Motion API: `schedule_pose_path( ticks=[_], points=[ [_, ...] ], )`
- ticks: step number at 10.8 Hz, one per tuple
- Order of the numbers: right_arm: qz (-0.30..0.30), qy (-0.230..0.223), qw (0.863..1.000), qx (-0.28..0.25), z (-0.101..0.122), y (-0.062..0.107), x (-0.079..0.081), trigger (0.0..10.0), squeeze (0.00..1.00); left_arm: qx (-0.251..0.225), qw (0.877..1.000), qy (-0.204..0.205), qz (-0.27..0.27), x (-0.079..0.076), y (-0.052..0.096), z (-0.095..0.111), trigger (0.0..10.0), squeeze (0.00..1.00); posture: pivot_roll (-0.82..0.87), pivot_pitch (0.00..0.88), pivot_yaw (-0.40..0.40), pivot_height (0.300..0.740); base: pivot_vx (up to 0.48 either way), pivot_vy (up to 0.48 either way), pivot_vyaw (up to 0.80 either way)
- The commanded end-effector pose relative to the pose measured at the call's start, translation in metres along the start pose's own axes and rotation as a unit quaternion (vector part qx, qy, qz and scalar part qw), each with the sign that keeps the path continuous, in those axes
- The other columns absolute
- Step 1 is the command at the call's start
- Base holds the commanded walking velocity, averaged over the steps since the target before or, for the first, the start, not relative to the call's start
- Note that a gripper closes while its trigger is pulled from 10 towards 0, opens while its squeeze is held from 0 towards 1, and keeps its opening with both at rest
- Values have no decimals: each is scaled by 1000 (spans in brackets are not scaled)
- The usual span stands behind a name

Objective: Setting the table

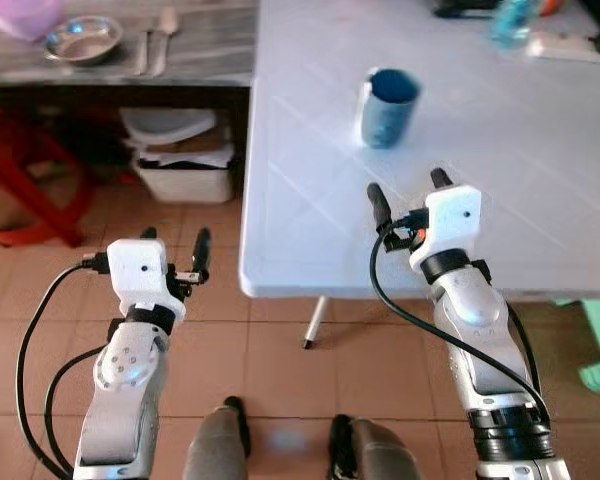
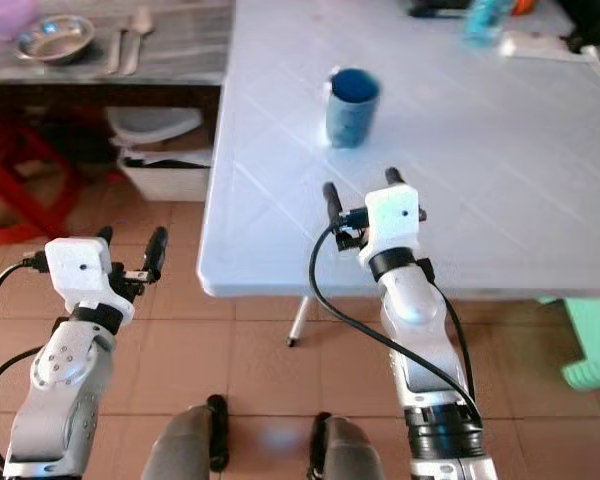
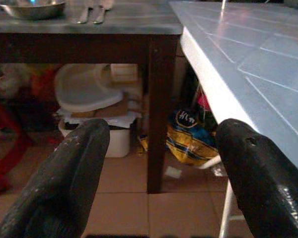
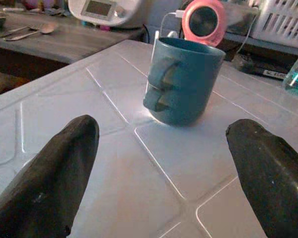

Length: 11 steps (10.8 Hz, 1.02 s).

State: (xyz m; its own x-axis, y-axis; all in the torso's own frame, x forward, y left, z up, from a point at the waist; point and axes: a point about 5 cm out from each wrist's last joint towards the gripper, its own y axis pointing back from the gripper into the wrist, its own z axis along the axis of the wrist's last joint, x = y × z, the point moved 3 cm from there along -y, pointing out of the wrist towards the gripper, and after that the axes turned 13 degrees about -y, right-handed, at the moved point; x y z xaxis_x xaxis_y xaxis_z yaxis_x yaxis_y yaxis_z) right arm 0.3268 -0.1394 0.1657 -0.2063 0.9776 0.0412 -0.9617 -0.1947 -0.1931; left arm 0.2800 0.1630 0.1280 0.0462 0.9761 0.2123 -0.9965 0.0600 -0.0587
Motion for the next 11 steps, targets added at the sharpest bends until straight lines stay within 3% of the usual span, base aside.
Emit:
schedule_pose_path(
  ticks=[1, 6, 11],
  points=[
    [-2, -4, 1000, 5, -3, 2, -2, 10000, 0, 0, 1000, 1, -1, 0, 1, 1, 10000, 0, -8, 230, -5, 740, 274, 0, 0],
    [-9, -3, 1000, 9, -6, 3, -3, 10000, 0, 0, 1000, -1, -4, 0, 4, 0, 10000, 0, 0, 237, -6, 740, 284, 0, 0],
    [-9, -7, 1000, 10, -7, 2, -1, 10000, 0, -1, 1000, -3, -1, 1, 6, 0, 10000, 0, 9, 236, -3, 740, 0, 0, 0]
  ],
)
